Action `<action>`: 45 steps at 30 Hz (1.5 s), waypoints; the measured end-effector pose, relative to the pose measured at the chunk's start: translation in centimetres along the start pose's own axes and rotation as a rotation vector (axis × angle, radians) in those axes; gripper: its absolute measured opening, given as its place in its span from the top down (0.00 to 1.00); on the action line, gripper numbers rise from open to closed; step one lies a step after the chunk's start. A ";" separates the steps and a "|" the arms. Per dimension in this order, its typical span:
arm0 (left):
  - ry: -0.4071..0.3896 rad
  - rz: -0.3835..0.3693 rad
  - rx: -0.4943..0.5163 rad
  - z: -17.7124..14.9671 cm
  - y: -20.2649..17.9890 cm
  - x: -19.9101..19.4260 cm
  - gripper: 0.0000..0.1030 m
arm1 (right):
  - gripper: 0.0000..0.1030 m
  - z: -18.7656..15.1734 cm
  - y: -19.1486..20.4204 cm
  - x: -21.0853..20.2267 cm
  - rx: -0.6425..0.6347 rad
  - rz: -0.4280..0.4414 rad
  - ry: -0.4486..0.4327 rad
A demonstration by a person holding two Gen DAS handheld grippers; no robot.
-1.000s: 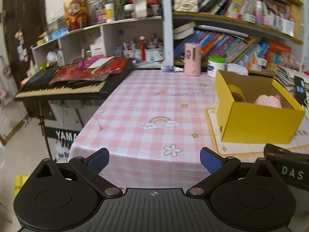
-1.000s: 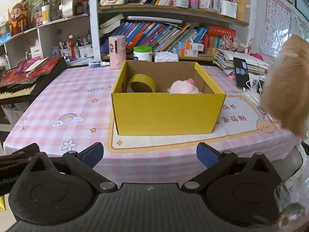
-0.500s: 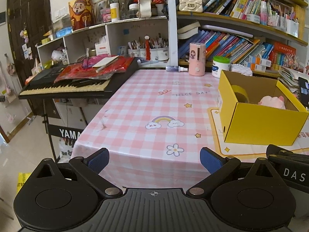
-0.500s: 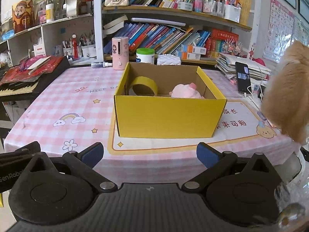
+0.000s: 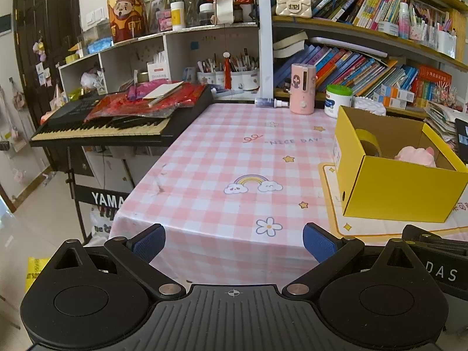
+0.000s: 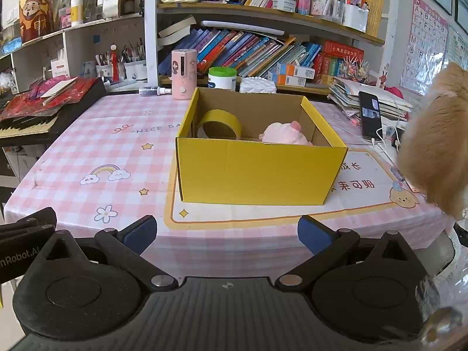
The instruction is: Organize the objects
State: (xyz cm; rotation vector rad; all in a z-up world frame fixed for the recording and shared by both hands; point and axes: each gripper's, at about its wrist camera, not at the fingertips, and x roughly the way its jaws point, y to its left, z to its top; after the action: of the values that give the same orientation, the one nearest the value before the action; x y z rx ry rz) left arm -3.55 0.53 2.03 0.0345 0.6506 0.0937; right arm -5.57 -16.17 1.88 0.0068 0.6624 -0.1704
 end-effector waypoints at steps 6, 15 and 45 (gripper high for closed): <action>0.002 0.000 0.000 0.1 0.1 0.1 0.01 | 0.00 0.1 0.1 0.2 0.001 0.000 0.005; 0.012 -0.003 -0.003 0.2 0.2 0.4 0.01 | 0.00 0.2 0.3 0.6 -0.002 -0.004 0.009; 0.026 -0.003 0.003 0.1 0.2 0.8 0.01 | 0.00 0.0 0.3 1.1 0.001 -0.010 0.018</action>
State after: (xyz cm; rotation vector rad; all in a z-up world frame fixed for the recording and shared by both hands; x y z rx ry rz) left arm -2.89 0.80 1.65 0.0348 0.6767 0.0905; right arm -4.68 -16.09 1.19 0.0064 0.6804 -0.1807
